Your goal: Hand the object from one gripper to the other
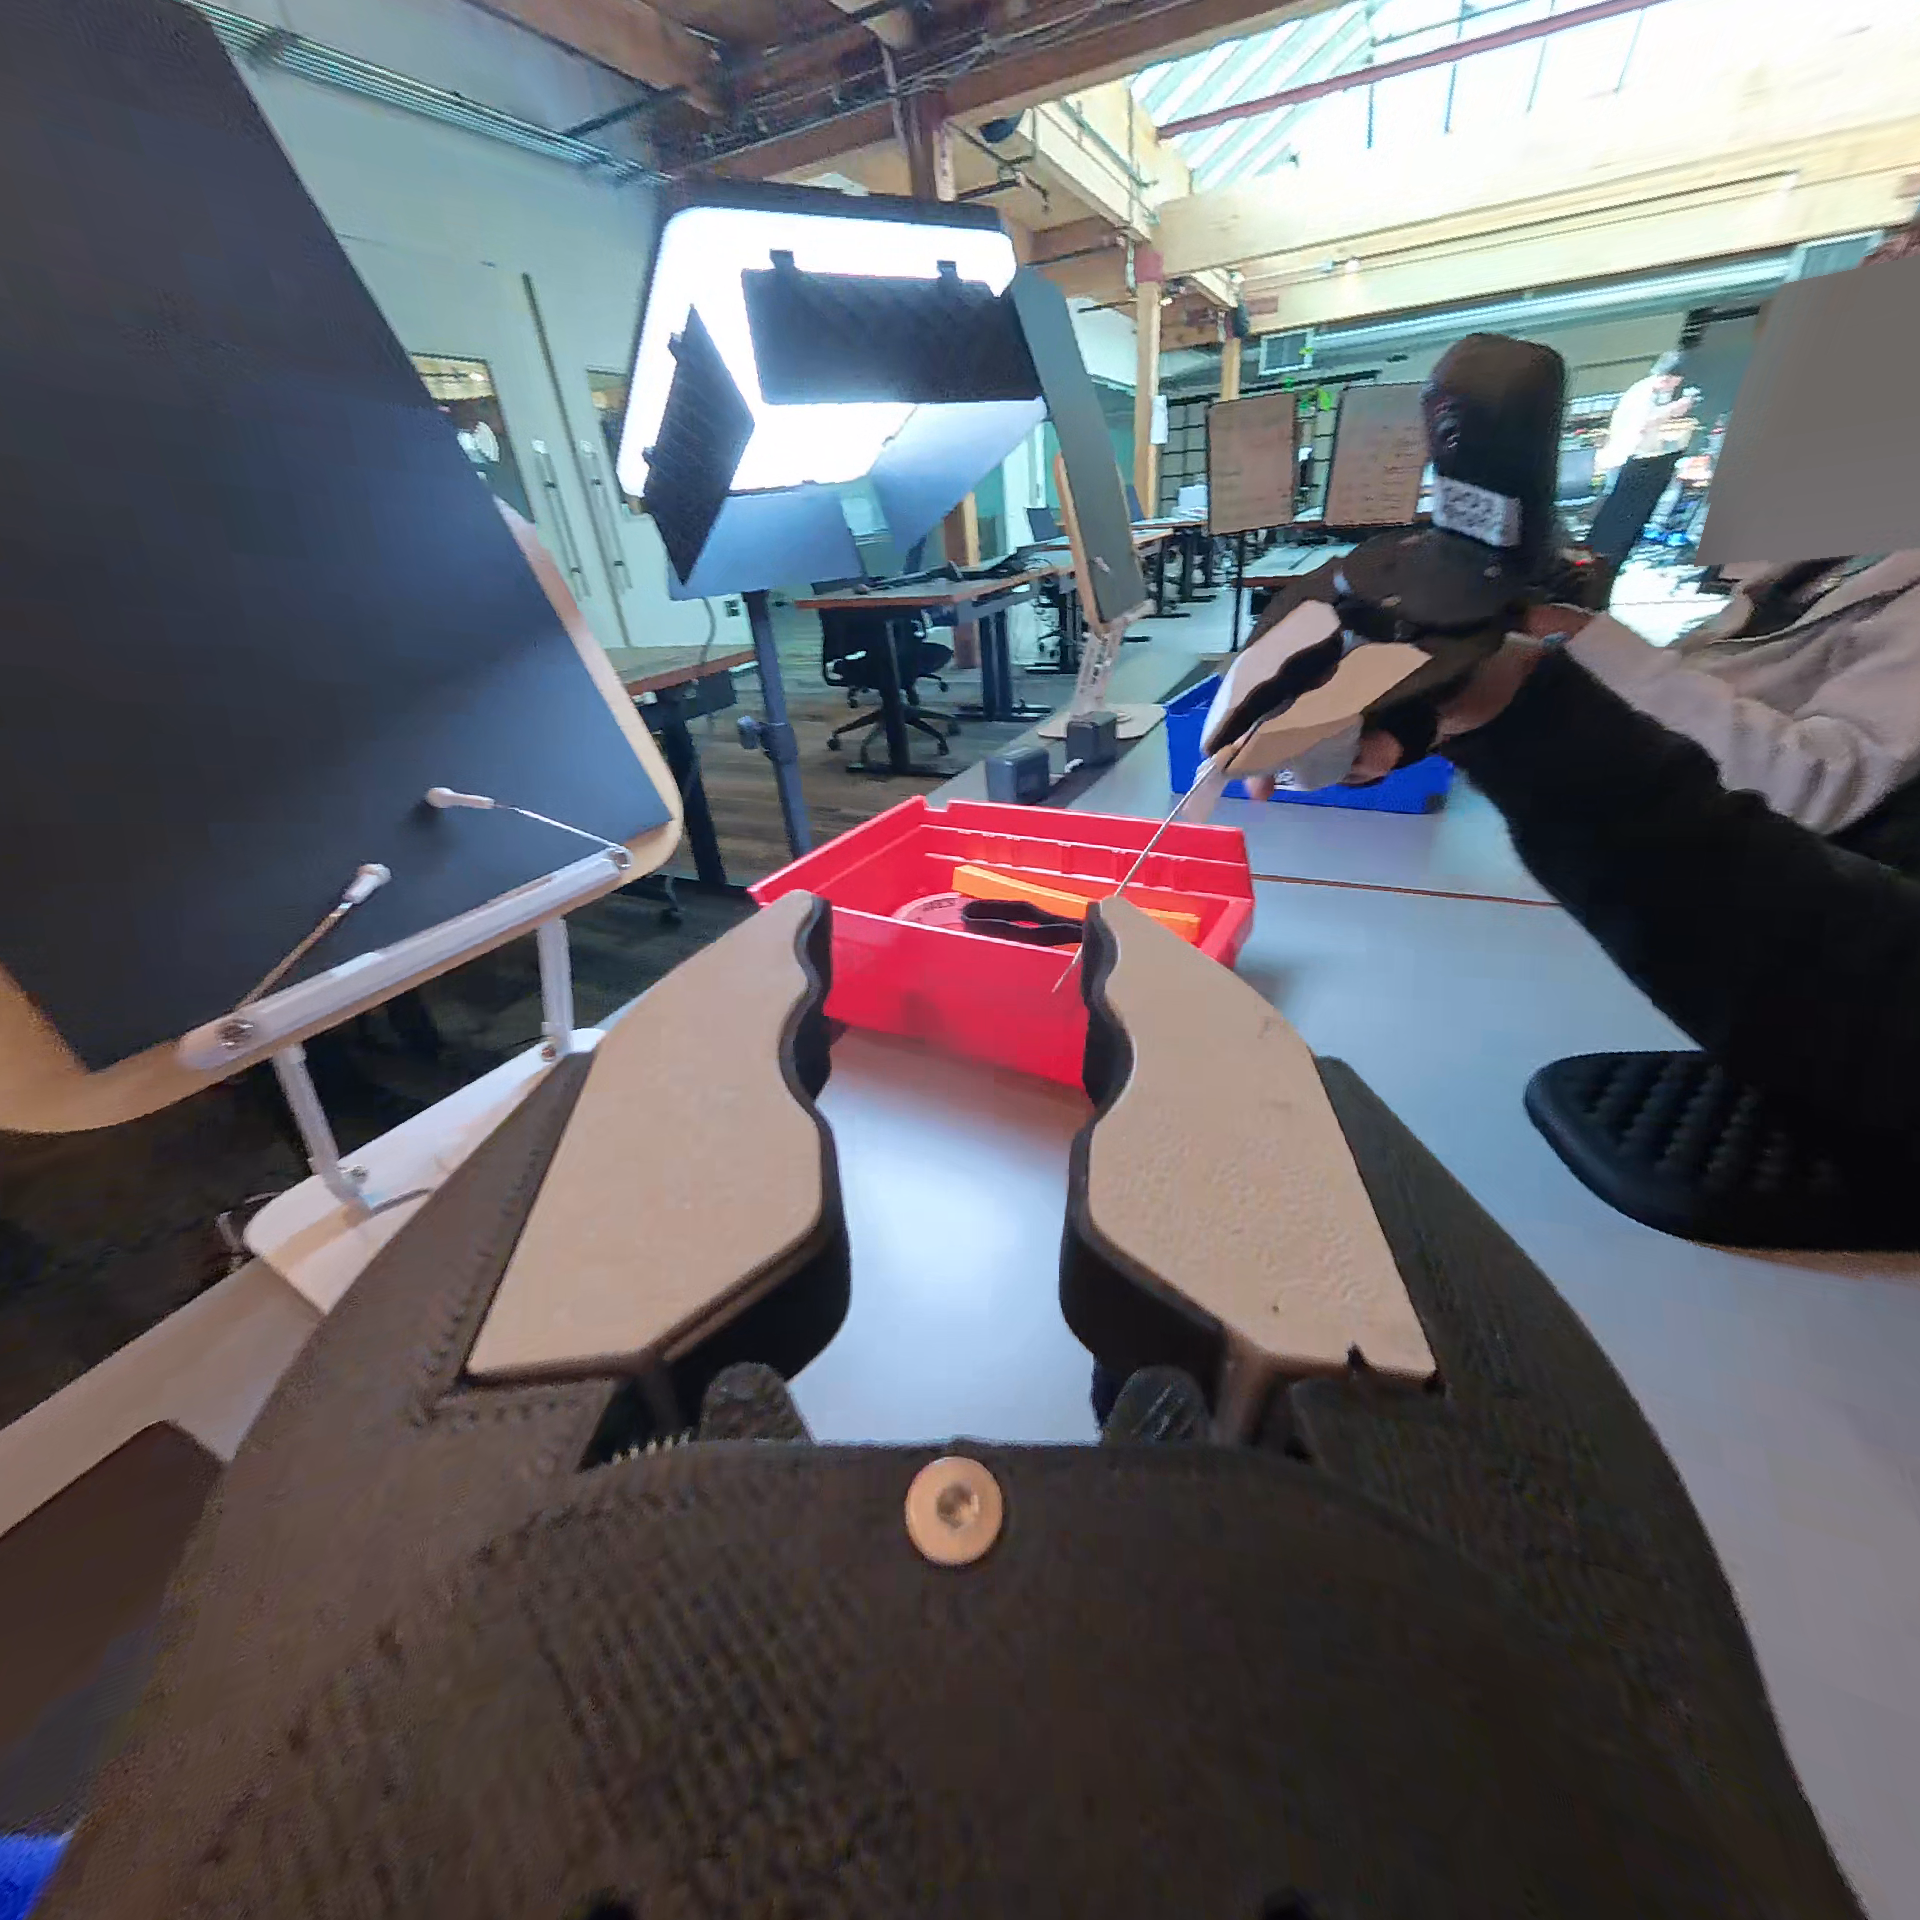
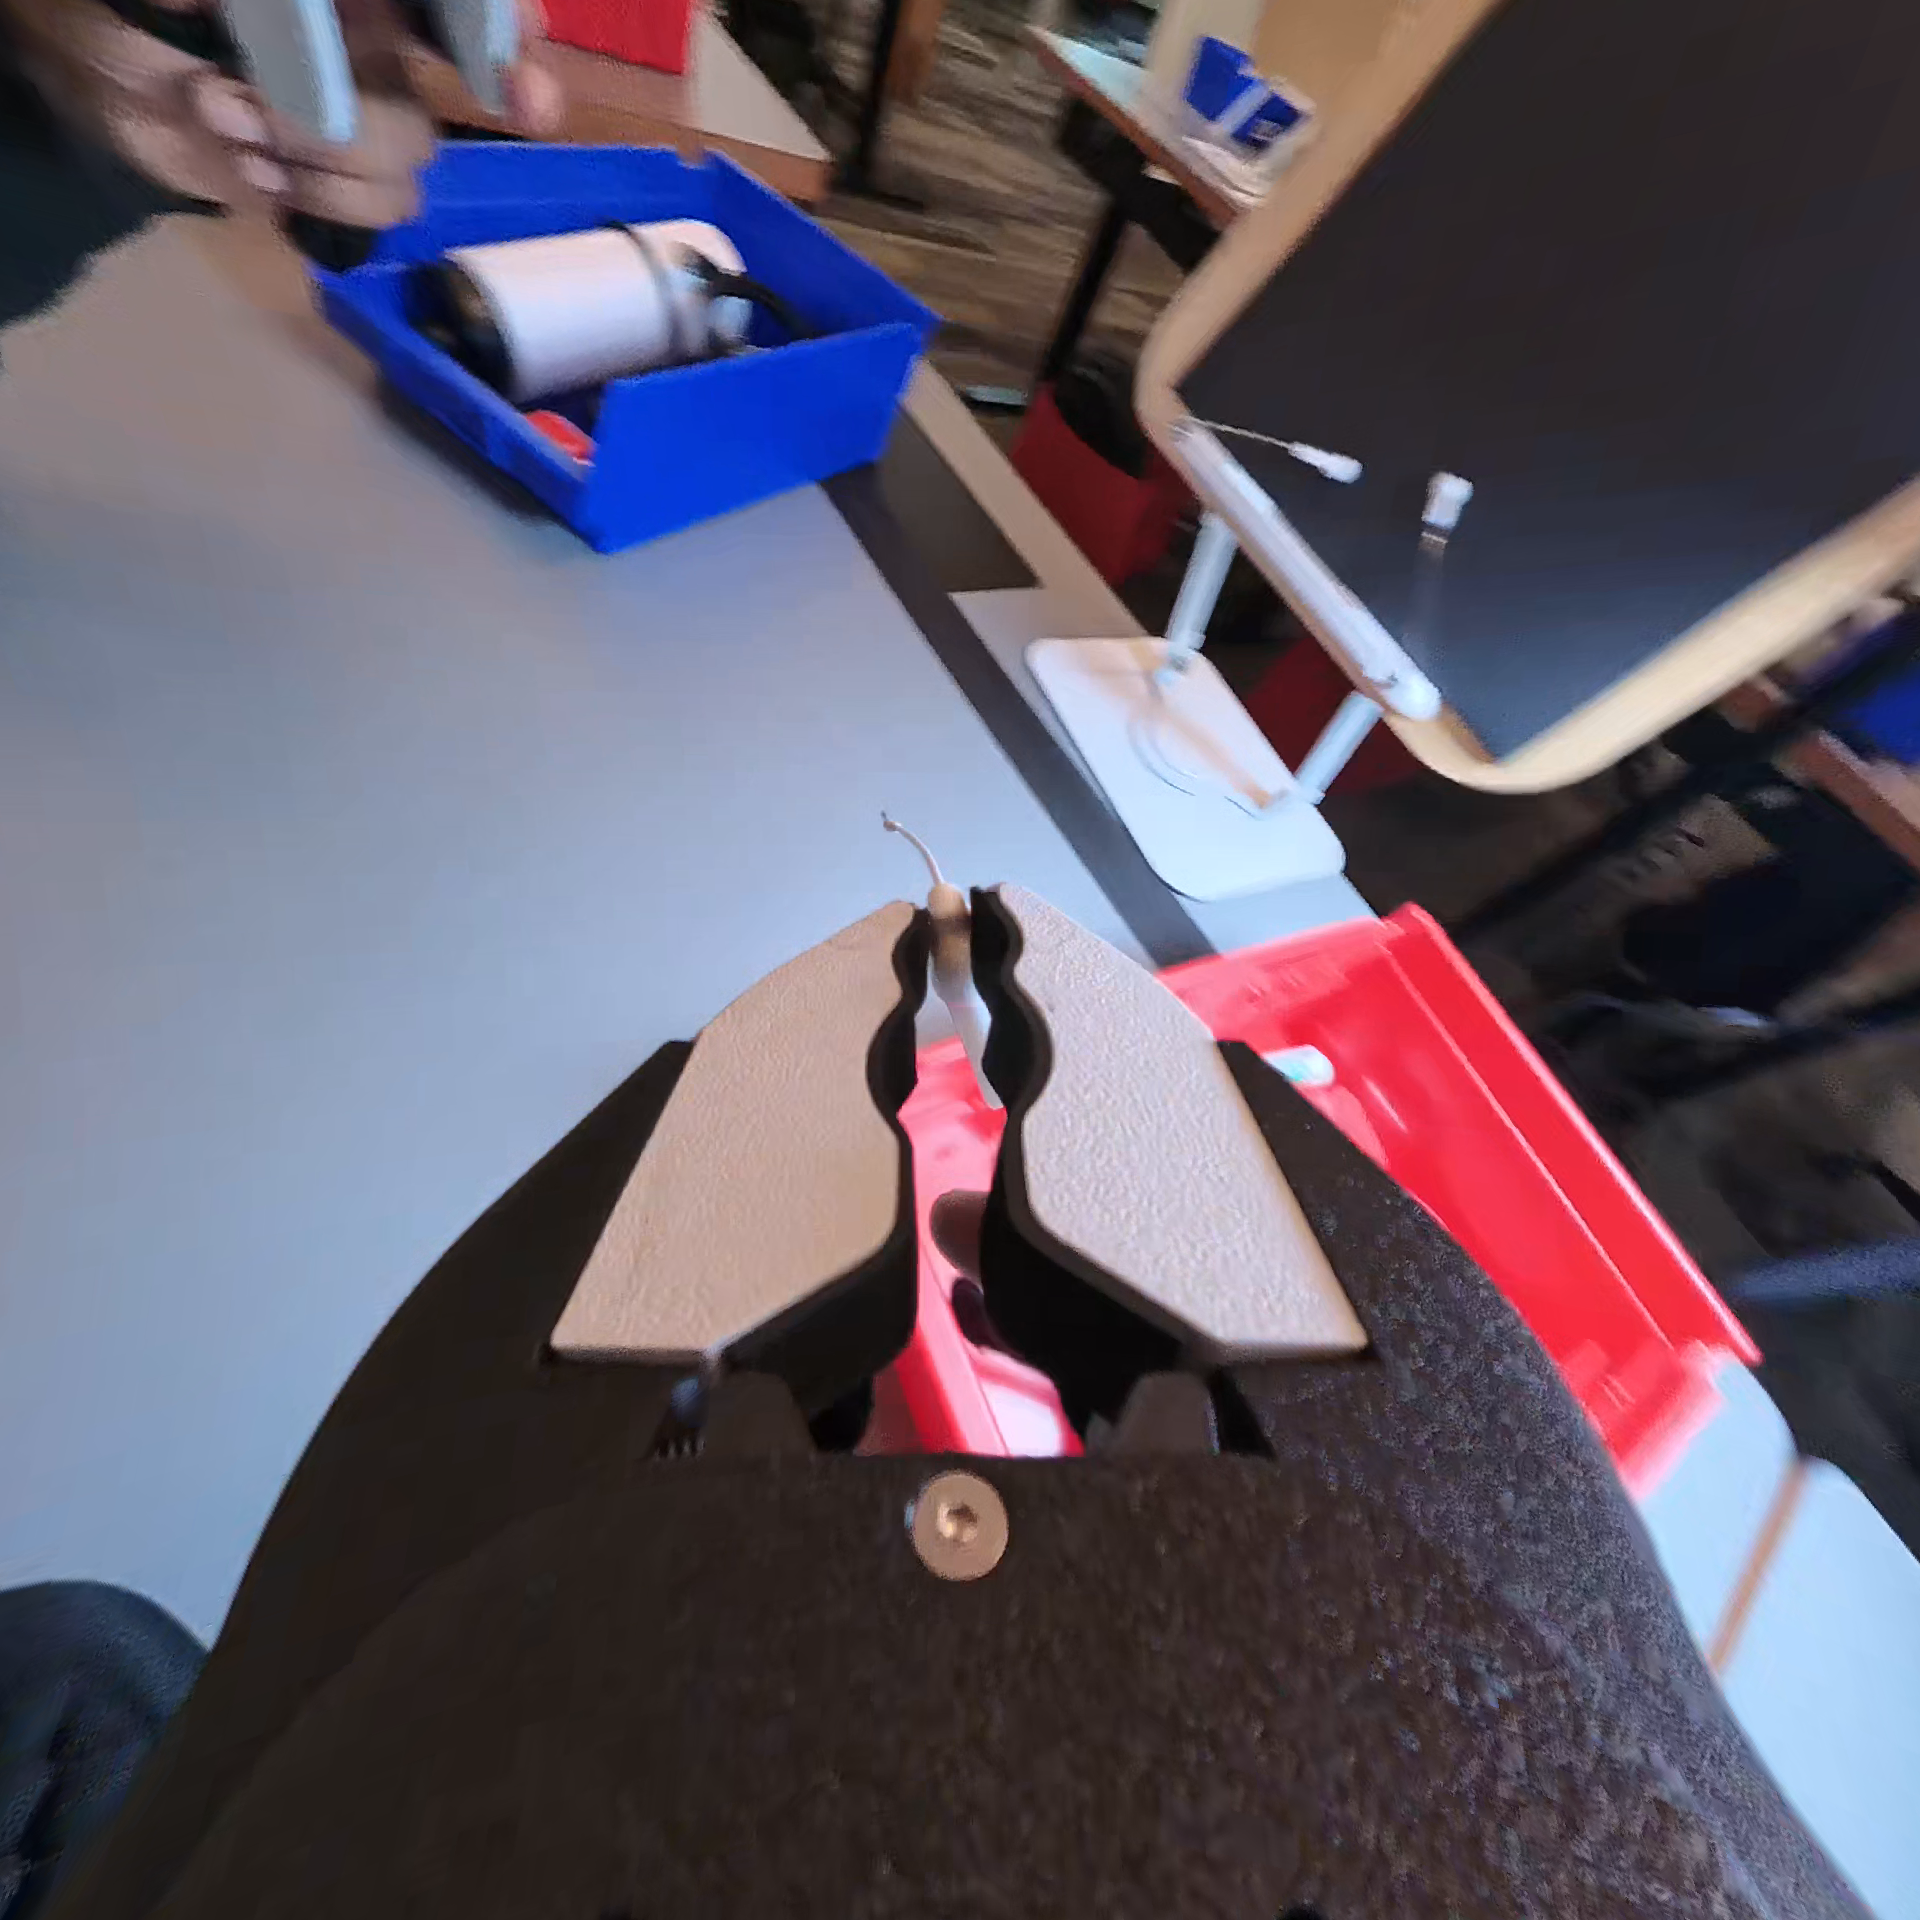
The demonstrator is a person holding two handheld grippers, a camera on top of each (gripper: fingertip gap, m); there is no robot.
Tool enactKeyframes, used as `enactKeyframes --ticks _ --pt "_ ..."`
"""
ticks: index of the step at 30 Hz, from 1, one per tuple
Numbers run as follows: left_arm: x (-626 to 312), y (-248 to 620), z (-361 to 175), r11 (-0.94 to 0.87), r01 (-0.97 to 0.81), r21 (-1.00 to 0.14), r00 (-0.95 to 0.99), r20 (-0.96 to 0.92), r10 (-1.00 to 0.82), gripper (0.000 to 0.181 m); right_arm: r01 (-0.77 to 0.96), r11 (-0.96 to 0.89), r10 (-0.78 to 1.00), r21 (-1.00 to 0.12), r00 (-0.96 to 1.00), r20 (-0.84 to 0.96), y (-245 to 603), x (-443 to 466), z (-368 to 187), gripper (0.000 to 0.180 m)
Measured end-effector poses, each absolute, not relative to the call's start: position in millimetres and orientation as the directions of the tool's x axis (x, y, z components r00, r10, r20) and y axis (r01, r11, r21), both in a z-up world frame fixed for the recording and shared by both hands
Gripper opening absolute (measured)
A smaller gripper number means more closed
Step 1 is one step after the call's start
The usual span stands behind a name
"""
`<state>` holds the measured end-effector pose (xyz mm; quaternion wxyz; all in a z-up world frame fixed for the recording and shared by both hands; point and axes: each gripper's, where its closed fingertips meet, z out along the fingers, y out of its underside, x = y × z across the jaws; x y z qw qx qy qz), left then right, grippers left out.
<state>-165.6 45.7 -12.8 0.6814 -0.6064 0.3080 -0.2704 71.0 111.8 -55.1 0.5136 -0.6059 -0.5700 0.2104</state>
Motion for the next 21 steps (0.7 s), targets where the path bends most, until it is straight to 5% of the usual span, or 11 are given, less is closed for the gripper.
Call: enactKeyframes --ticks 7,15,21 --pt "-175.6 55.3 -16.4 0.127 0.003 -0.992 0.717 -0.086 -0.692 0.039 0.428 0.094 0.75 -0.899 0.563 0.346 156.0 149.2 -33.9 0.008" --pt "-177.2 64.3 -27.0 0.104 0.029 -0.994 0.728 -0.05 -0.684 0.033 0.391 0.04 0.491 -0.92 0.794 0.359 242.6 132.2 -76.7 0.008" --pt "-182.8 76.6 -43.8 0.067 0.003 -0.998 0.747 -0.042 -0.663 0.033 0.473 -0.107 0.593 -0.875 0.737 0.326 255.5 79.7 -142.6 0.008"
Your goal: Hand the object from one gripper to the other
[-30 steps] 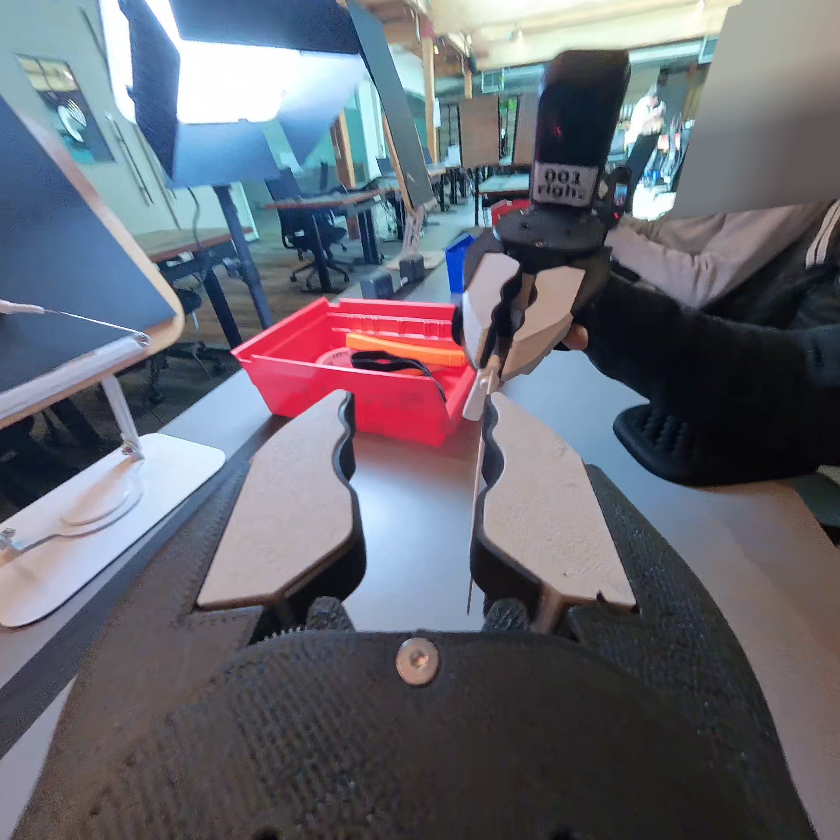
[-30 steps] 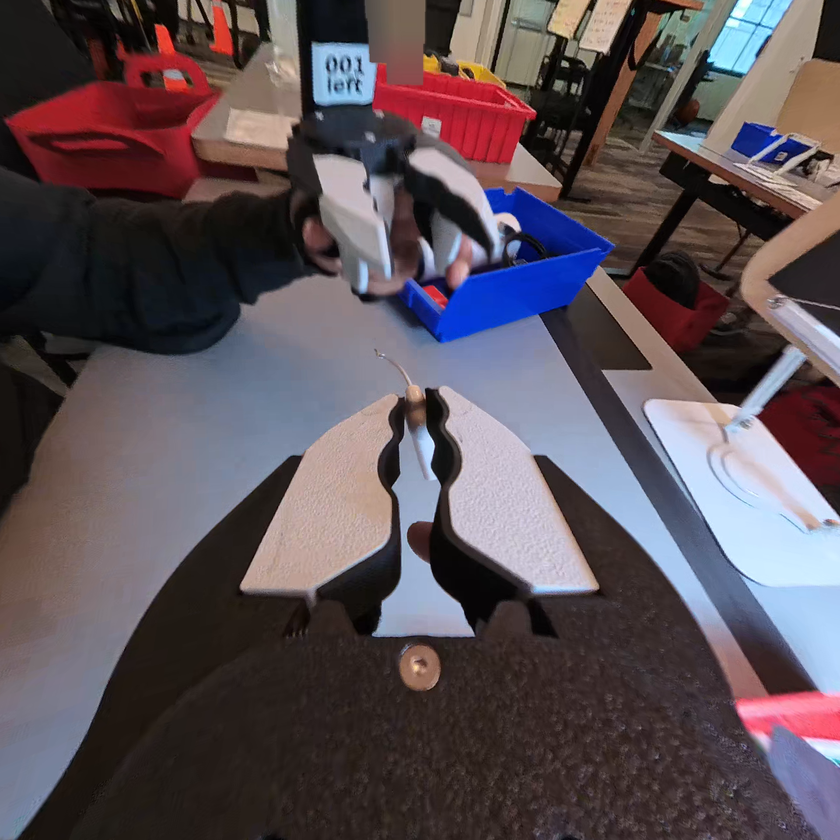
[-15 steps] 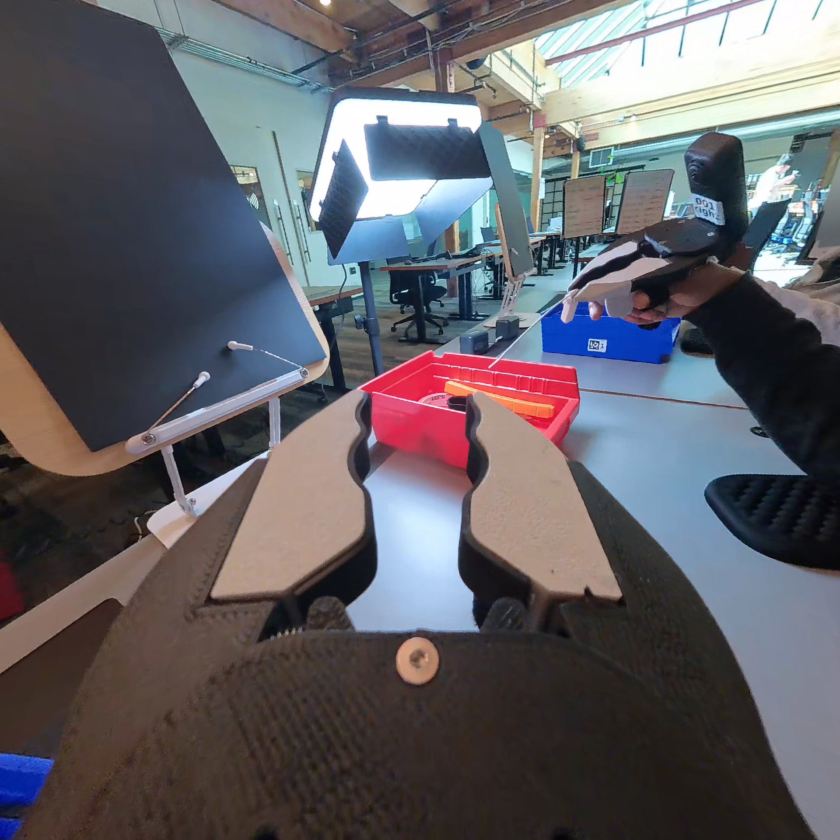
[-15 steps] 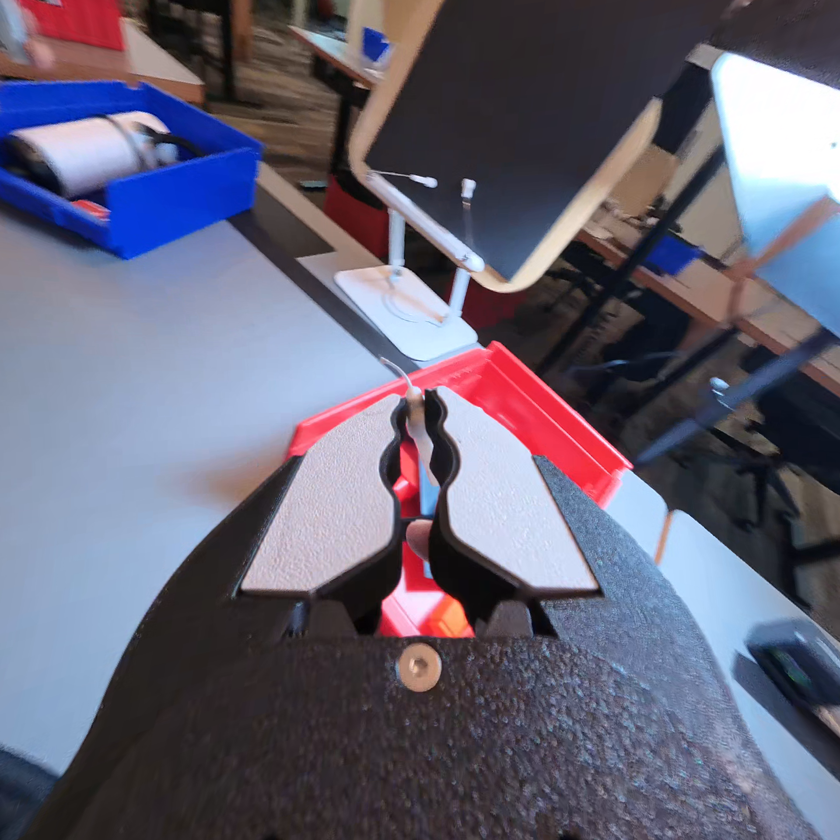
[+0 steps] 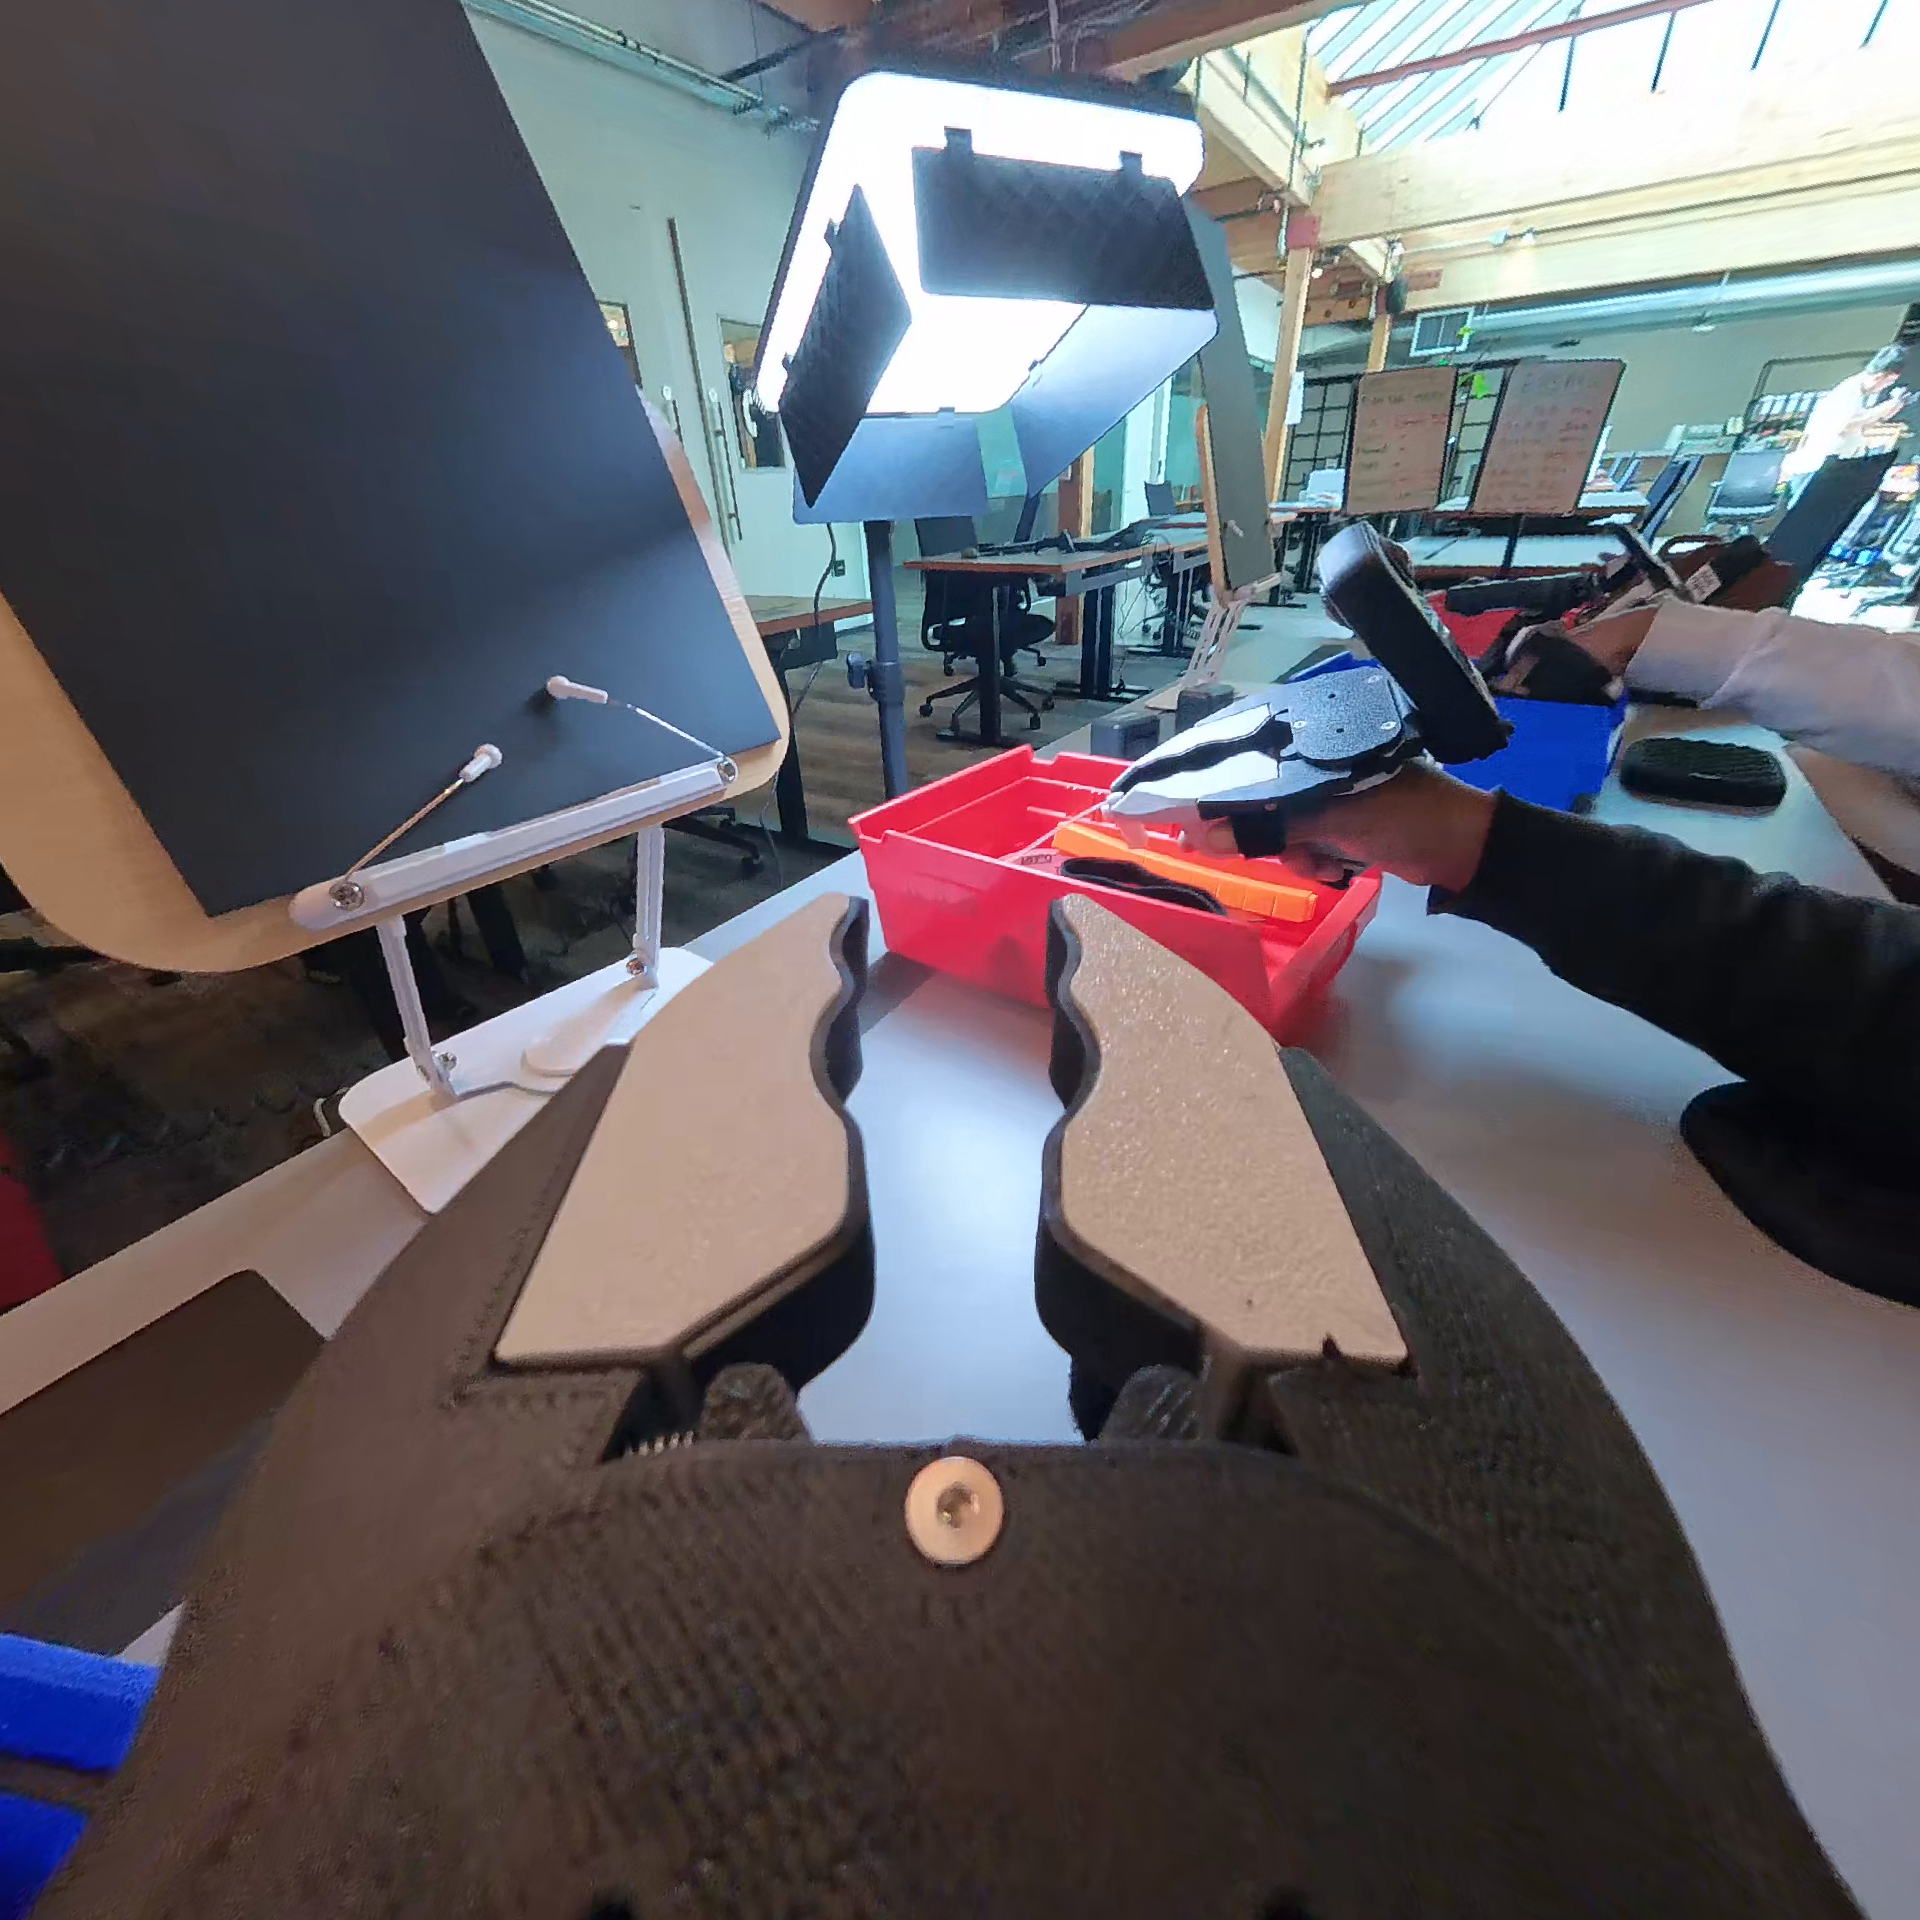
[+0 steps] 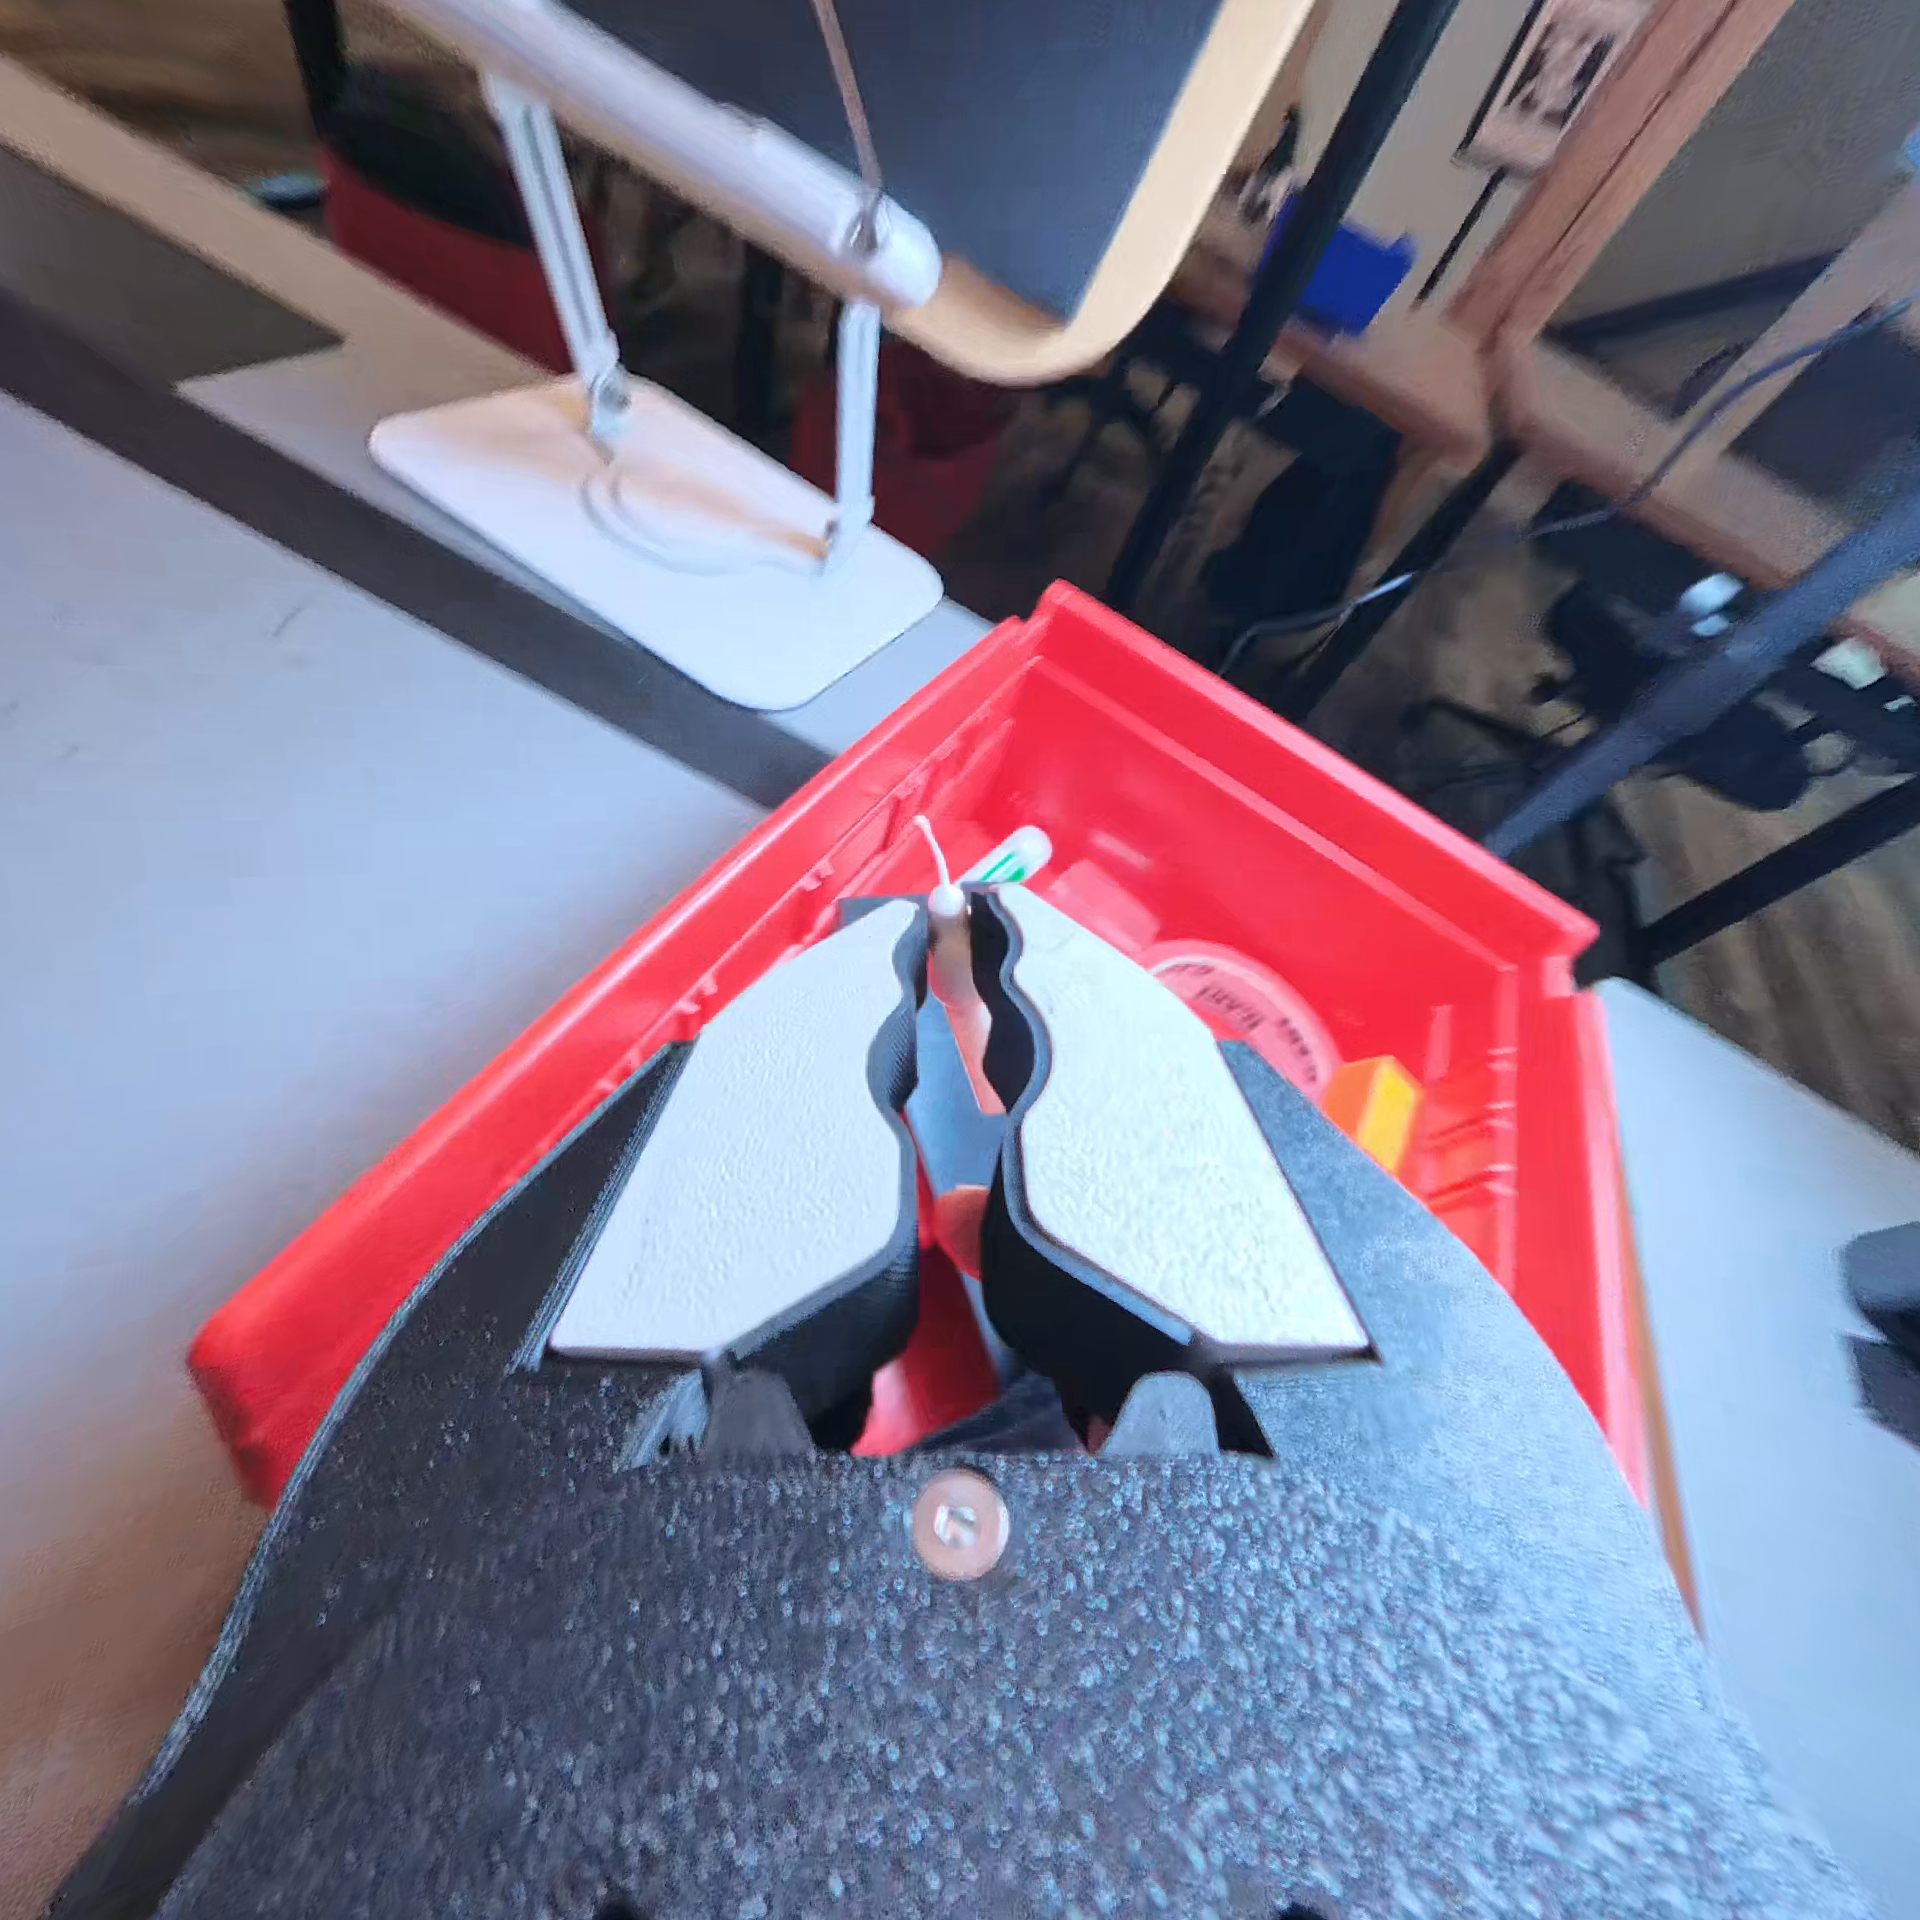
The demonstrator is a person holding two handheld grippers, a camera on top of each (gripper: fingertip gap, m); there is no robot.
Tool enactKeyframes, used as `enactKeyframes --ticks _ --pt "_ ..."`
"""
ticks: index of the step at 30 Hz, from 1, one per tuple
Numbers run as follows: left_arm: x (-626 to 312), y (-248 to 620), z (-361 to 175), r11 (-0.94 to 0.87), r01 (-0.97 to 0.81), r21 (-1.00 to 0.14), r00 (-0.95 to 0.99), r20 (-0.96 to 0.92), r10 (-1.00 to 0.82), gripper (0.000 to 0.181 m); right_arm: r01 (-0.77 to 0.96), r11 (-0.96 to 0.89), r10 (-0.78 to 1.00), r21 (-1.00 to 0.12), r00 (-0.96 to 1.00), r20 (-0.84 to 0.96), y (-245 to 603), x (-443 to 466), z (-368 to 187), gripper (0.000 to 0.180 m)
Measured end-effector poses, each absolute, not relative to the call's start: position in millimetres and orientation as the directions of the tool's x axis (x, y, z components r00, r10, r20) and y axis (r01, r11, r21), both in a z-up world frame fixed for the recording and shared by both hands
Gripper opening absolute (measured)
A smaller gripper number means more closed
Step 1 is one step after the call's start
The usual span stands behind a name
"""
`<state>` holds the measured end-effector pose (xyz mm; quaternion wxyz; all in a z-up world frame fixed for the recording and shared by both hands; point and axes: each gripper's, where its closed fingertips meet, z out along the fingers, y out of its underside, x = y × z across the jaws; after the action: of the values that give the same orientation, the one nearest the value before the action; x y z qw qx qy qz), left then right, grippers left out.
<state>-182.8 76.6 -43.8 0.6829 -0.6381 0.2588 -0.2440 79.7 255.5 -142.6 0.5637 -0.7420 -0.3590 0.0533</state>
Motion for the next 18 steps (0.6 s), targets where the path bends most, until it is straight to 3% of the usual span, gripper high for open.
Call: enactKeyframes --ticks 4,7,18 --pt "-186.2 80.1 -48.5 0.061 -0.01 -0.998 0.757 -0.047 -0.651 0.032 0.504 -0.26 0.697 -0.824 0.688 0.201 240.6 64.6 -170.3 0.009" --pt "-188.3 81.1 -48.6 0.057 0.004 -0.998 0.757 -0.034 -0.652 0.032 0.48 -0.318 0.755 -0.818 0.649 0.087 225.6 61.7 -165.9 0.02" --pt "-220.9 85.8 -45.1 0.031 -0.006 -0.999 0.827 -0.023 -0.561 0.031 0.152 -0.109 0.732 -0.982 0.68 0.024 209.4 74.1 -61.7 0.029"
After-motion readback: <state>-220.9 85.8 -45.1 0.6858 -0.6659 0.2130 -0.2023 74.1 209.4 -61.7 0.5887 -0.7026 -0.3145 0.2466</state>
